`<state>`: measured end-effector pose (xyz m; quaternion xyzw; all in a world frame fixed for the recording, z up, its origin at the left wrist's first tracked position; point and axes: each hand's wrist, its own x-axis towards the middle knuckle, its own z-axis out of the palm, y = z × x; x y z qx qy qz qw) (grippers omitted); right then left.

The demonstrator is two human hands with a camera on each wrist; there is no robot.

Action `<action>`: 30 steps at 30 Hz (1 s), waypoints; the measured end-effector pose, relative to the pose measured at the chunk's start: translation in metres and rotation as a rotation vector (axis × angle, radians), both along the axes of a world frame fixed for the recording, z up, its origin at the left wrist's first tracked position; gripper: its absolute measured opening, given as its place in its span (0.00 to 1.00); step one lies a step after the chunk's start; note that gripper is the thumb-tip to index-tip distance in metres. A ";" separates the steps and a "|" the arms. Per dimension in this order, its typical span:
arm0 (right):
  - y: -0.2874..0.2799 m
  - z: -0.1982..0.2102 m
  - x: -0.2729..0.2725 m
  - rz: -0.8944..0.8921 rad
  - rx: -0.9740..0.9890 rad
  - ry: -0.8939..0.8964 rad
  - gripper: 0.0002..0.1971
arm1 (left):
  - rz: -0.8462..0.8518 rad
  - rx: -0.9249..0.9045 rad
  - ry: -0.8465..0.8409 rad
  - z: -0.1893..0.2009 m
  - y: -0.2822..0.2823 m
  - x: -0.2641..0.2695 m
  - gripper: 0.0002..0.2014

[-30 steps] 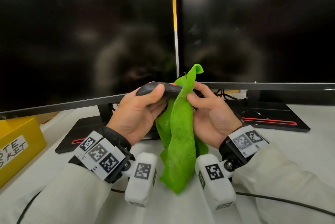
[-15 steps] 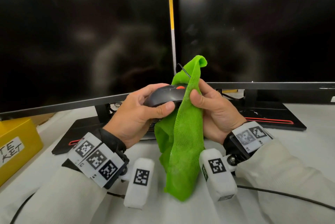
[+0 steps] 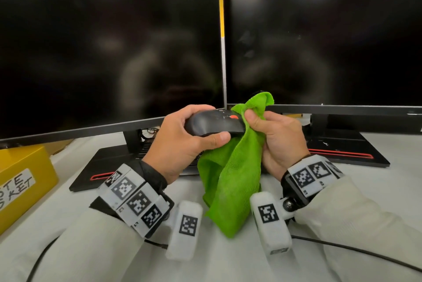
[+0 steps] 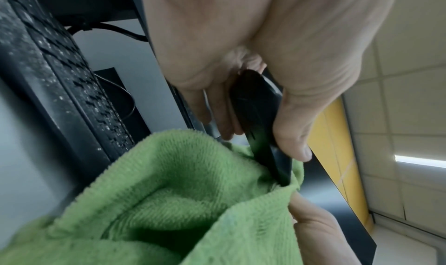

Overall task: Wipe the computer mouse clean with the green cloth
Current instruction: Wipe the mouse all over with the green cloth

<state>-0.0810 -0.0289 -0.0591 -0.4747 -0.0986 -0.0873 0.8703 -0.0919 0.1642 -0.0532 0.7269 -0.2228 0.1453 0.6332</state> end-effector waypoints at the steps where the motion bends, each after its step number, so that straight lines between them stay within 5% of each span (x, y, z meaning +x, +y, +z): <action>1: 0.000 -0.001 0.001 -0.030 -0.013 0.014 0.13 | 0.010 0.025 -0.005 0.000 0.001 0.001 0.33; 7: -0.008 -0.001 0.010 -0.075 -0.008 0.141 0.12 | 0.013 0.123 -0.016 0.004 0.008 0.000 0.32; 13: -0.015 0.002 0.018 -0.132 0.117 0.283 0.30 | -0.010 0.188 -0.028 0.011 0.019 -0.001 0.32; 20: -0.033 0.005 0.016 -0.235 0.167 0.337 0.17 | 0.013 0.202 -0.059 0.016 0.031 -0.003 0.28; 25: -0.028 0.006 0.006 0.030 0.094 0.353 0.21 | 0.179 0.122 -0.112 0.011 0.029 0.003 0.31; 30: -0.025 0.000 0.007 0.138 0.031 0.371 0.36 | 0.337 0.018 -0.174 0.011 0.030 0.006 0.30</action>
